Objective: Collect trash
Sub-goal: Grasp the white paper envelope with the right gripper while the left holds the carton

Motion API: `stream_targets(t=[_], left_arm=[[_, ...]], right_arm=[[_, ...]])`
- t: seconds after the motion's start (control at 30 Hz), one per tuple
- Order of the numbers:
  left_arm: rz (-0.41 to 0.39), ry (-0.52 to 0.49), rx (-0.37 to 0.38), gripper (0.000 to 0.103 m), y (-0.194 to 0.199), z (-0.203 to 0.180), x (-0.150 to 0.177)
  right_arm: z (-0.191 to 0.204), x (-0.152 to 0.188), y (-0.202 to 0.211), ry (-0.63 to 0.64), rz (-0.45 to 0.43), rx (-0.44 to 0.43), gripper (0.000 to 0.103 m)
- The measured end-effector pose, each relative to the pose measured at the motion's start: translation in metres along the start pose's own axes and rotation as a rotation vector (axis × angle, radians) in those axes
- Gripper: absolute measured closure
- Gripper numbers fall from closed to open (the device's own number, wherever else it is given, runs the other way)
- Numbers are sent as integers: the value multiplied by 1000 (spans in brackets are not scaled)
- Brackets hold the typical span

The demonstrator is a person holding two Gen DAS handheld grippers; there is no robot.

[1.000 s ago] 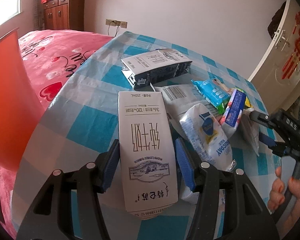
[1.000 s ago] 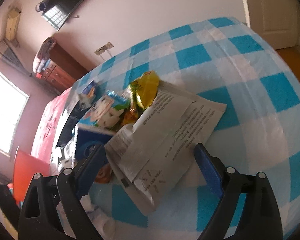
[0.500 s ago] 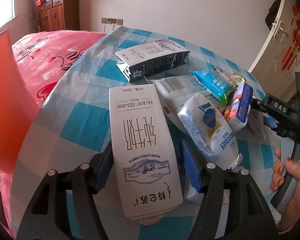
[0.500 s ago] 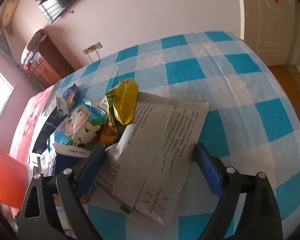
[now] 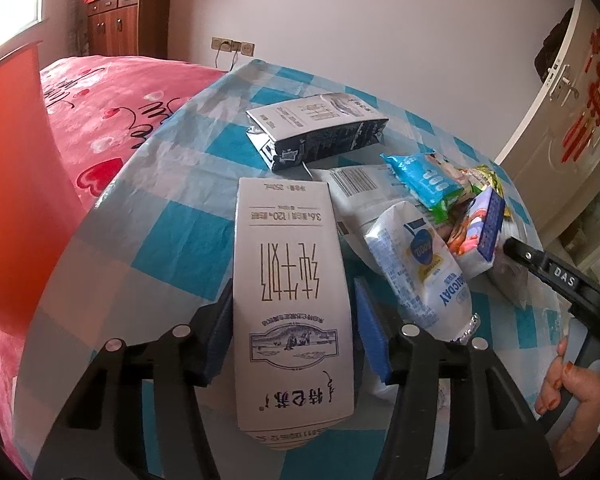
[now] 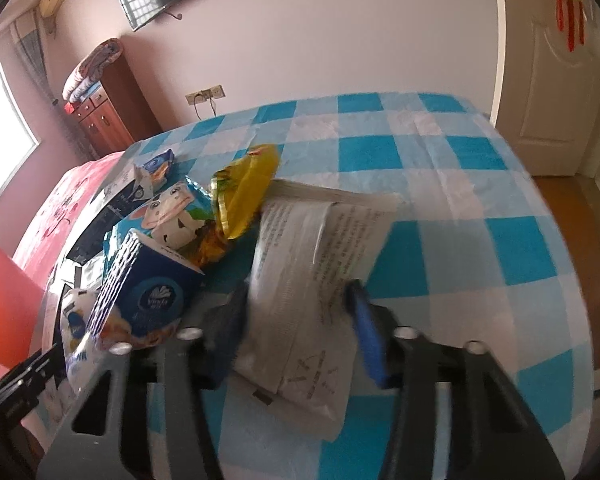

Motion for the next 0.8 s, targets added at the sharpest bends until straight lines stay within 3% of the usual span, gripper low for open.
stream_targets(t=[0.1,0.27,0.3,0.37,0.47,0.63,0.8], left_arm=[[-3,1,6,48,4,2,2],[-7,-5,24,49,12,4,8],[-7,-9,23,49,13,4,10],[-6,-11,22,49,15,4,12],[-3,-9,22,49,14,5,15],[2,-18,19,49,13,3,15],[21,-31,-10,47,5,2,11]], right_arm=[[2,5,9,29,-9,28,71],[-6,11,16,-16,19,7,65],[-7,11,15,-25,31,2,61],[-11,9,16,-67,43,-10,32],[-10,4,11,-95,60,5,17],[-12,-2,-10,-152,118,25,13],[-7,1,-18,-89,71,85,19]])
Point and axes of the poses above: each gripper's, at about its wrist camera, not at the fingertips, and y roughly against the way its jaws point, z to its left, x to its underside, the point moved 3 cm from there along -y, roughly the way its jaws point, and after that the axes turned 11 degrees about z, right-handed, at the moved point
